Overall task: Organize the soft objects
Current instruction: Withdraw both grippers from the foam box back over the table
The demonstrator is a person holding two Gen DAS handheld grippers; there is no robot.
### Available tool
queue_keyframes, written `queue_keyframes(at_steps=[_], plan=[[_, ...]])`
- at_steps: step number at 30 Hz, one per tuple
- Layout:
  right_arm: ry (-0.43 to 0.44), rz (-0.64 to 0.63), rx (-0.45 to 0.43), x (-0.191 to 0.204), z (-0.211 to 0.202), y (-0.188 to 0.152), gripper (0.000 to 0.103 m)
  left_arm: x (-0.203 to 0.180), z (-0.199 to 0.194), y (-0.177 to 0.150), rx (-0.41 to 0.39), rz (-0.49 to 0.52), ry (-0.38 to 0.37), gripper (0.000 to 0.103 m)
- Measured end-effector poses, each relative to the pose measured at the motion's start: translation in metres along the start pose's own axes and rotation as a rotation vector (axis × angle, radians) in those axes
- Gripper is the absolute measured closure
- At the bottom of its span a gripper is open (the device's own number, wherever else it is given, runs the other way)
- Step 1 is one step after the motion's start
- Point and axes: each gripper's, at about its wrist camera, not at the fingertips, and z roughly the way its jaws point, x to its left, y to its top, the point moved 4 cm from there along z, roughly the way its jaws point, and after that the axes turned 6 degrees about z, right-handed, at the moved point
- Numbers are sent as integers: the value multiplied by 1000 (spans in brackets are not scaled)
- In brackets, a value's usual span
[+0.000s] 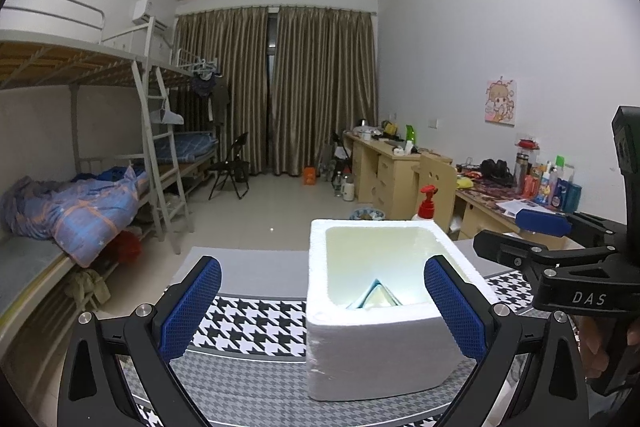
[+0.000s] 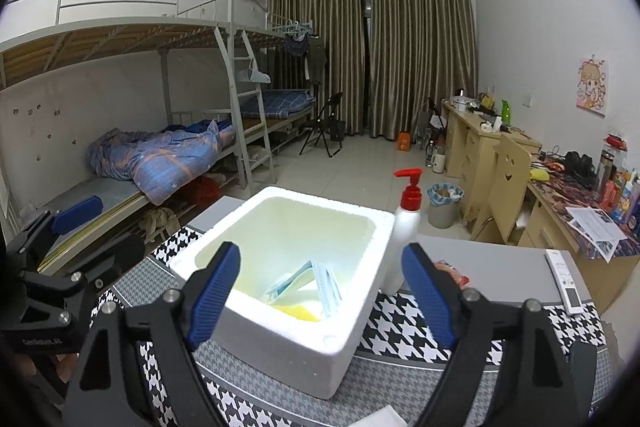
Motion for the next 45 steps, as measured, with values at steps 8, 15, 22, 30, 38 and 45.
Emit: queue_keyframes(at_steps=[8, 15, 22, 30, 38, 45], plan=[[-21, 5, -24, -5, -15, -4, 11, -10, -8, 2, -8, 13, -28, 1], [-44, 8, -50, -12, -31, -9, 9, -24, -13, 4, -16, 22, -62, 1], [-72, 26, -59, -24, -41, -12, 9, -37, -18, 6, -22, 33, -90, 1], [-105, 43, -68, -38, -53, -20, 9, -49, -21, 6, -19, 49, -125, 1], [-139, 67, -72, -56, -66, -29, 9, -63, -21, 2, -11, 58, -161, 1], [-165, 85, -81, -67, -76, -37, 7, -78, -24, -3, -8, 76, -195, 1]])
